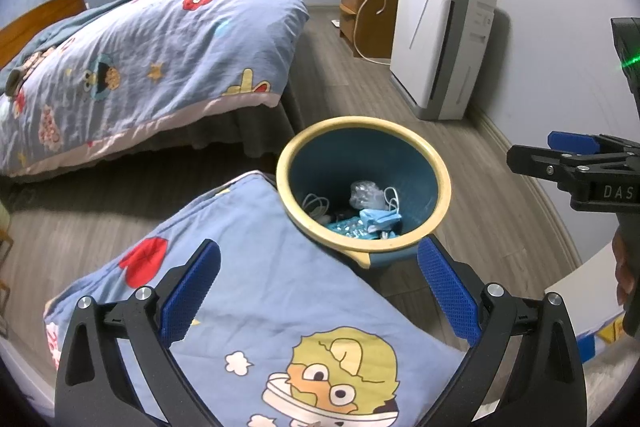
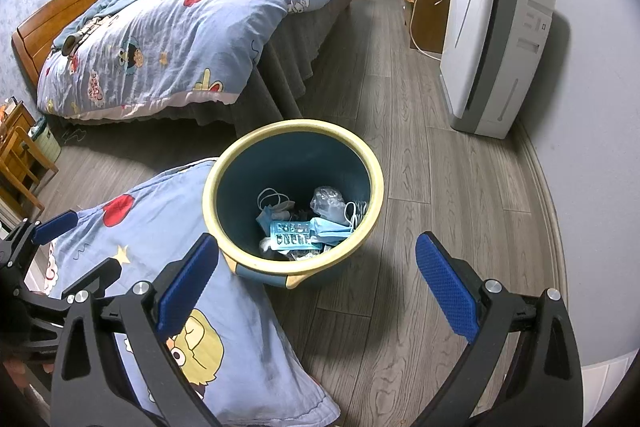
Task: Collect trash
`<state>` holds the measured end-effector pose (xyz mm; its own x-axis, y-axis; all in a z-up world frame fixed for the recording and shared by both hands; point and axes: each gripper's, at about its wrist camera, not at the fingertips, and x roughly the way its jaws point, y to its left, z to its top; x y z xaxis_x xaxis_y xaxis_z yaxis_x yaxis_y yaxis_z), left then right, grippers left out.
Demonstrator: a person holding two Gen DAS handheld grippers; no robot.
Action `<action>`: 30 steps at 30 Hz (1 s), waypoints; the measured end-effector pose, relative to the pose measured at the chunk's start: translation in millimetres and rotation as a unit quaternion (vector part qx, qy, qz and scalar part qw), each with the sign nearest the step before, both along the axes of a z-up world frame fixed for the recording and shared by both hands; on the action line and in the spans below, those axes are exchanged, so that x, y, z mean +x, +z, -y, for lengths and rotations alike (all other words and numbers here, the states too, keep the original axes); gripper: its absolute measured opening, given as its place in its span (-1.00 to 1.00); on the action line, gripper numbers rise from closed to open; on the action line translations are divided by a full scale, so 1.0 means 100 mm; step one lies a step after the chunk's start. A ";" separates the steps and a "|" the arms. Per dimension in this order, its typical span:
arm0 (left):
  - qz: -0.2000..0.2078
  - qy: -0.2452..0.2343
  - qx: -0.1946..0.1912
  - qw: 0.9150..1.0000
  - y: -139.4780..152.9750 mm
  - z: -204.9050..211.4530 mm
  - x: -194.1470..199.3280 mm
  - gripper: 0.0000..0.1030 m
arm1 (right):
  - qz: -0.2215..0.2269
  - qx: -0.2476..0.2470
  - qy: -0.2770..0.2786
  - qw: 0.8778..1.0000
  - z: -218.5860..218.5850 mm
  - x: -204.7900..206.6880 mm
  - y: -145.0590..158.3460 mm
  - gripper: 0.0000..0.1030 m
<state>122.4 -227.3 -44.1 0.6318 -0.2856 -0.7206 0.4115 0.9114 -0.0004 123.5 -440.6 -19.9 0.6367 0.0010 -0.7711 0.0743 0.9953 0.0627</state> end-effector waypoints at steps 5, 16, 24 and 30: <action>0.000 -0.001 0.001 1.000 0.00 0.02 -0.02 0.90 | 0.000 0.000 0.000 1.000 0.00 0.00 0.00 0.89; 0.000 -0.001 0.001 1.000 0.00 0.02 -0.02 0.90 | -0.003 -0.001 0.001 1.000 0.00 0.01 0.00 0.89; -0.001 -0.001 0.001 1.000 0.00 0.02 -0.02 0.90 | -0.003 -0.002 0.001 1.000 -0.01 0.01 -0.01 0.89; -0.001 -0.001 0.002 1.000 -0.01 0.05 -0.03 0.90 | -0.005 -0.003 0.001 1.000 -0.01 0.02 -0.01 0.89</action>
